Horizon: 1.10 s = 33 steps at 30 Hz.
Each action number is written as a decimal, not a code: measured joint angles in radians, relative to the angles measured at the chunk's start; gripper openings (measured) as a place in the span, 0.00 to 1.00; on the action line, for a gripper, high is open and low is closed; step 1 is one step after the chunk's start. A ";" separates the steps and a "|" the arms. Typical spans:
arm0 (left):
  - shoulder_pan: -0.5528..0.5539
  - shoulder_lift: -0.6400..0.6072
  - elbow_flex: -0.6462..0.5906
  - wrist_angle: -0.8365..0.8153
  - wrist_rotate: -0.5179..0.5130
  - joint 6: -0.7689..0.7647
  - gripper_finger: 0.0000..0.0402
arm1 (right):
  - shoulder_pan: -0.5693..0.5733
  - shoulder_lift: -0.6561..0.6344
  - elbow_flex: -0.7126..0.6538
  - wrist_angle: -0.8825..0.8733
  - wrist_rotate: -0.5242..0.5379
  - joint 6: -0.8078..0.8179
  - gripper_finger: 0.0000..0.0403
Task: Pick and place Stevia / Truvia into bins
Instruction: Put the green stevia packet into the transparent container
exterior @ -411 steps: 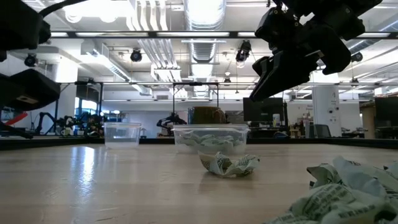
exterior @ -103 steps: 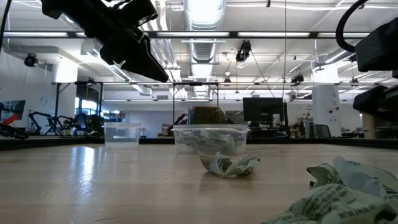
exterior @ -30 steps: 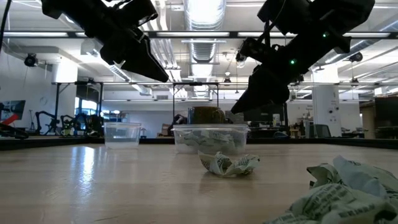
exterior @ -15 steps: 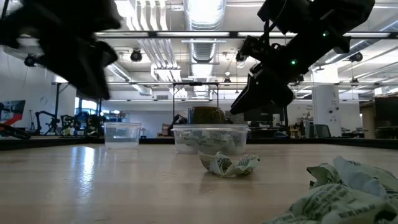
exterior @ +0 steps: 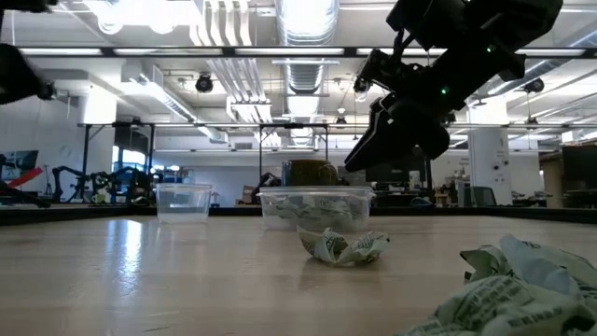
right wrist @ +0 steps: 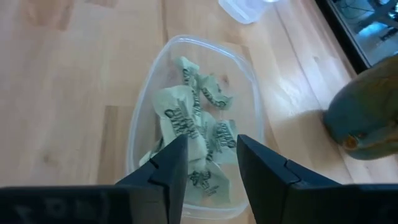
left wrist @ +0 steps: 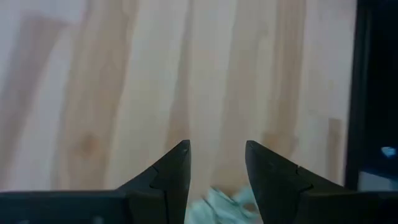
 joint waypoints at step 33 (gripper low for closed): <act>-0.125 0.213 -0.033 -0.070 0.232 -0.278 0.34 | 0.000 0.000 0.014 0.020 -0.102 -0.007 0.28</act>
